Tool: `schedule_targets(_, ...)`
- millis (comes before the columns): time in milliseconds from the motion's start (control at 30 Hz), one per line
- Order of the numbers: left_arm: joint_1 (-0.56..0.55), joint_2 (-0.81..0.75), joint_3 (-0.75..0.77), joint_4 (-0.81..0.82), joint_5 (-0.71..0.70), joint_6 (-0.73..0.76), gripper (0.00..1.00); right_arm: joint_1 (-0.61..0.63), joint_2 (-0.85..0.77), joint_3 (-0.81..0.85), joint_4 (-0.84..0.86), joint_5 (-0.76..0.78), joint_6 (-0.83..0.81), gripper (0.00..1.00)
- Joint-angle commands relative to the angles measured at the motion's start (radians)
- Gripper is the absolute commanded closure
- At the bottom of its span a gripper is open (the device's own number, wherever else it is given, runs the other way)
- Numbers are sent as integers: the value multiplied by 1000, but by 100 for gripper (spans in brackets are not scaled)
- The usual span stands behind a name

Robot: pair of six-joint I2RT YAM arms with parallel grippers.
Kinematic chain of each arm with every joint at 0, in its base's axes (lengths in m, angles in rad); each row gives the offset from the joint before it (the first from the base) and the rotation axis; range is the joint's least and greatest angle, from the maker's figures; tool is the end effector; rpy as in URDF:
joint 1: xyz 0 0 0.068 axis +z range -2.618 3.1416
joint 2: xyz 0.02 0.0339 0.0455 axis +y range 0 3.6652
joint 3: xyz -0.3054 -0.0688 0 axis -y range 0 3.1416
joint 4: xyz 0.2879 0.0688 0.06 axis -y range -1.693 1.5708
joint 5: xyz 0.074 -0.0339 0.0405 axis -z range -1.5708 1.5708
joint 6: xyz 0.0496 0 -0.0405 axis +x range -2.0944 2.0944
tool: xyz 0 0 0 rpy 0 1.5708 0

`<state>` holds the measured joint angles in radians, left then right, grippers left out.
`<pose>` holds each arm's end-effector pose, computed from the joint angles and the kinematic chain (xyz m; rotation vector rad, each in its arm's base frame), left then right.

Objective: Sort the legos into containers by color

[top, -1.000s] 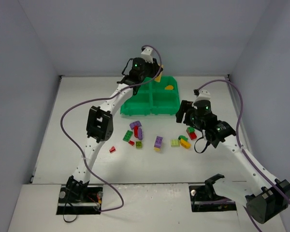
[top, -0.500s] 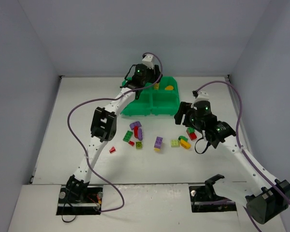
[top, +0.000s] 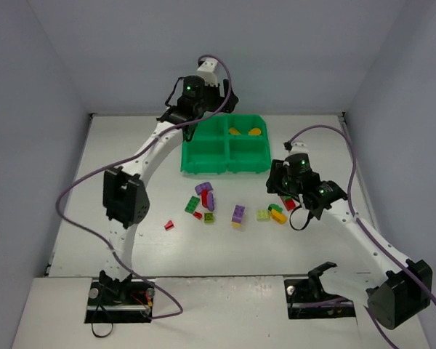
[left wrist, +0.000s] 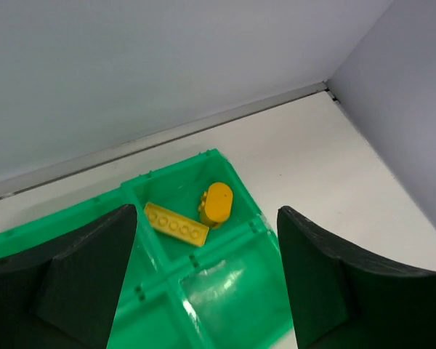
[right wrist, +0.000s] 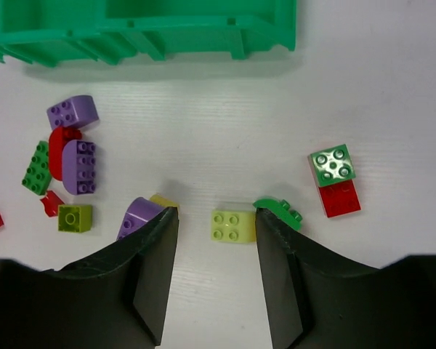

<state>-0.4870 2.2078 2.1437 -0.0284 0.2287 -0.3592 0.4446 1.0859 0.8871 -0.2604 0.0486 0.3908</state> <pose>0.5379 -0.2975 0.3891 0.2894 1.7043 -0.8235 0.2560 0.1193 0.3309 -0.0243 2.0624 0.4738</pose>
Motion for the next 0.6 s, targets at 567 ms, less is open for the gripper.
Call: schedule_targets(567, 13, -947, -921, -358, -20, -29, 28, 9, 137, -111, -129, 109, 295, 40)
